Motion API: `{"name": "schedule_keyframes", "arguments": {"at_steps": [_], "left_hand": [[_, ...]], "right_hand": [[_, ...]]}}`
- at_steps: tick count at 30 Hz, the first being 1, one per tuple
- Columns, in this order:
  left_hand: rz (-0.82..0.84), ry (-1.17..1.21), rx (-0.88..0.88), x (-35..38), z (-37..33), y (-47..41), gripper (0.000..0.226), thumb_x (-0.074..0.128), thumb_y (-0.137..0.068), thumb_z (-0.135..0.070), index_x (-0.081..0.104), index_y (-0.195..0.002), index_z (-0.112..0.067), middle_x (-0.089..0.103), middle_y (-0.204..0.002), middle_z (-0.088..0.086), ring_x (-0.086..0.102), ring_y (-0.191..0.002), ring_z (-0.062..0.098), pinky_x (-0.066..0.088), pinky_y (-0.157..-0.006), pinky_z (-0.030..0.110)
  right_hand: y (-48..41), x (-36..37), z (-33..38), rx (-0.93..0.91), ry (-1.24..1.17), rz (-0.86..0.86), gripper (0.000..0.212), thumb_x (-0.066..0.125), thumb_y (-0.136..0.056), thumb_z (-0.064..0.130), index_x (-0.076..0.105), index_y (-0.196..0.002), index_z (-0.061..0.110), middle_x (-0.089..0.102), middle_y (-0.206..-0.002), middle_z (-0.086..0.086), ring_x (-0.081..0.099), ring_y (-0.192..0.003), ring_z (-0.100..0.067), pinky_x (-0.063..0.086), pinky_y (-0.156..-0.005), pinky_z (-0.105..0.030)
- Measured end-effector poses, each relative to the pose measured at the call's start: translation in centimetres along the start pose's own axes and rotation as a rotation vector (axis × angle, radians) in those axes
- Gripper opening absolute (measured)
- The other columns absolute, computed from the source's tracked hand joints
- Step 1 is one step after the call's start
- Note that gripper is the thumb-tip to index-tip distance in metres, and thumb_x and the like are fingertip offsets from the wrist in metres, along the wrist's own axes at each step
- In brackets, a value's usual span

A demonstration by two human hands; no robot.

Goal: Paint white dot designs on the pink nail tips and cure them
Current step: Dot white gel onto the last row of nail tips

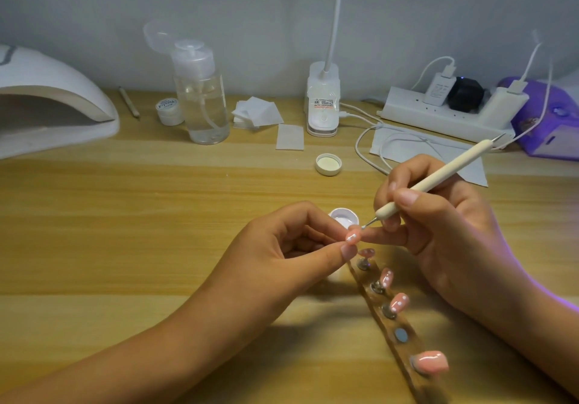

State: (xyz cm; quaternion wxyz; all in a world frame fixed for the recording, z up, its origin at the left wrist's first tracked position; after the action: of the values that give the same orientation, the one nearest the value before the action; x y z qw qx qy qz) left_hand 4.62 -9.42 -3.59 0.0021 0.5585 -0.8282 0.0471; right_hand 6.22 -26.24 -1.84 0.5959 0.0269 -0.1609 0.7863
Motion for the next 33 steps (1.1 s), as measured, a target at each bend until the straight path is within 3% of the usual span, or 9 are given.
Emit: {"name": "schedule_keyframes", "arguments": {"at_steps": [7, 20, 33], "left_hand": [[-0.003, -0.023, 0.003, -0.08, 0.17, -0.03, 0.005, 0.074, -0.073, -0.024, 0.071, -0.078, -0.025, 0.073, -0.087, 0.009, 0.064, -0.078, 0.012, 0.05, -0.07, 0.021], [-0.003, -0.026, 0.004, -0.08, 0.13, 0.0, 0.006, 0.074, -0.073, -0.024, 0.071, -0.077, -0.025, 0.073, -0.087, 0.011, 0.063, -0.076, 0.012, 0.05, -0.069, 0.02], [-0.002, -0.007, 0.005, -0.05, 0.06, 0.05, 0.006, 0.074, -0.072, -0.022, 0.072, -0.077, -0.024, 0.073, -0.078, 0.001, 0.061, -0.07, 0.005, 0.048, -0.063, 0.014]], "right_hand": [[-0.01, -0.07, -0.25, 0.002, 0.038, 0.012, 0.003, 0.064, -0.073, 0.02, 0.062, -0.074, 0.018, 0.053, -0.068, -0.002, 0.054, -0.061, -0.007, 0.057, -0.062, -0.029], [-0.05, -0.18, -0.35, -0.002, 0.034, 0.012, 0.001, 0.064, -0.073, 0.021, 0.063, -0.073, 0.02, 0.054, -0.068, -0.002, 0.055, -0.061, -0.007, 0.057, -0.062, -0.029], [-0.24, -0.34, -0.22, -0.008, -0.02, 0.015, 0.003, 0.063, -0.075, 0.019, 0.06, -0.075, 0.017, 0.054, -0.07, -0.002, 0.053, -0.061, -0.007, 0.058, -0.062, -0.032]]}}
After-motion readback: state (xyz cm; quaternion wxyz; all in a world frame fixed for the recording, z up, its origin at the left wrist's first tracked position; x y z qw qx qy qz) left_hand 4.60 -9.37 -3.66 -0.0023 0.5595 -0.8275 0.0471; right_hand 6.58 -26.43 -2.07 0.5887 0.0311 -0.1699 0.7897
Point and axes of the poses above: each hand's wrist, its own y-axis away from the middle knuckle, its own x-axis out of the palm, z = x × y, the point moved 3 cm from there along -y, towards the middle knuckle
